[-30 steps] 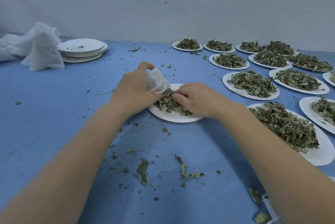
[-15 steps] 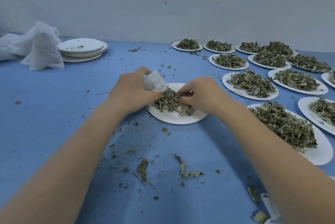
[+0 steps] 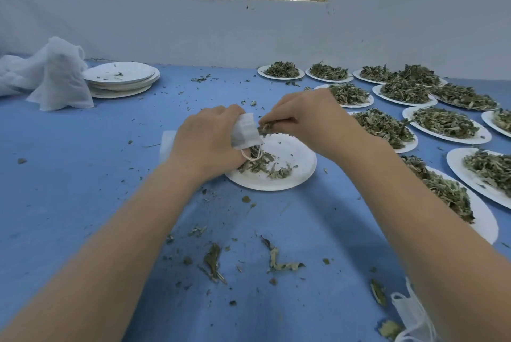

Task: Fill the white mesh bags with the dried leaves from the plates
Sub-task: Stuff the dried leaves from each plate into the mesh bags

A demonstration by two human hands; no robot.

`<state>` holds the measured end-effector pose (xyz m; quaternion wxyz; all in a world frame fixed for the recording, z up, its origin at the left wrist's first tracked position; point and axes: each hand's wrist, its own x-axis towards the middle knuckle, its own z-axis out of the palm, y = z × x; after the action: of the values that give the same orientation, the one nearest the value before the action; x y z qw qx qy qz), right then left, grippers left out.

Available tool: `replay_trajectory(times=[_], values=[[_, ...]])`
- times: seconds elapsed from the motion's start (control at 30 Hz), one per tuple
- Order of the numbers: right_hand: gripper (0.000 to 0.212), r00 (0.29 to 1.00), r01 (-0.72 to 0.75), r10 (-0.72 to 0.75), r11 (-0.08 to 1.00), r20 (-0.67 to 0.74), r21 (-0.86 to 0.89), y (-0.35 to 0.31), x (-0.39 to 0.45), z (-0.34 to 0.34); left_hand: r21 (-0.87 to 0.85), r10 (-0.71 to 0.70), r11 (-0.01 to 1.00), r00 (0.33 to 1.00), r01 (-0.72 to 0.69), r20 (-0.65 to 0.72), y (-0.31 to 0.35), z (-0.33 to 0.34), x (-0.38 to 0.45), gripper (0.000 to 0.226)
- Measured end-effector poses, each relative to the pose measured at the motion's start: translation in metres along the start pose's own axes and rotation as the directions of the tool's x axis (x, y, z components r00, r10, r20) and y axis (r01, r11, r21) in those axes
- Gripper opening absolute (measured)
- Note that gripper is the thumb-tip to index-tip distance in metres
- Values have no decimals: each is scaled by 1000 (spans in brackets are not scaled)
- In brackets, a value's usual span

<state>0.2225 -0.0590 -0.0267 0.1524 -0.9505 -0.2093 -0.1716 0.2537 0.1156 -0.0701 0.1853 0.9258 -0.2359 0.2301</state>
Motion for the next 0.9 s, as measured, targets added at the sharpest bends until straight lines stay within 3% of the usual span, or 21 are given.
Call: replay_trajectory(times=[0.13,0.27,0.4,0.5,0.57,0.63,0.77,0.9], values=[[16,999,4,-1,996,-45,84,-12,2,4,-45,0,999,1000,0,-11,10,4,-2,44],[16,981,-108,157,928,-112,356,-17,1,6,-309,-103,946,995,92,-18,15,4,-2,38],[24,985,-173,164,846,62,504,-18,-3,-3,-346,-114,933,993,102,-16,14,-1,-1,37],[33,967,-202,79,821,243,534,-19,-5,-13,-371,-136,919,991,133,19,10,-2,1,37],[44,955,-205,52,829,294,520,-18,-5,-17,-383,-153,912,988,149,20,7,-3,1,32],[42,963,-188,55,839,265,510,-20,-5,-18,-391,-157,908,988,150,16,5,-4,2,29],[13,977,-206,204,827,63,522,-23,-2,-10,-320,-124,940,992,121,11,8,-9,2,33],[13,975,-189,220,909,-42,371,-28,3,4,-272,-53,961,998,40,-44,15,-10,1,37]])
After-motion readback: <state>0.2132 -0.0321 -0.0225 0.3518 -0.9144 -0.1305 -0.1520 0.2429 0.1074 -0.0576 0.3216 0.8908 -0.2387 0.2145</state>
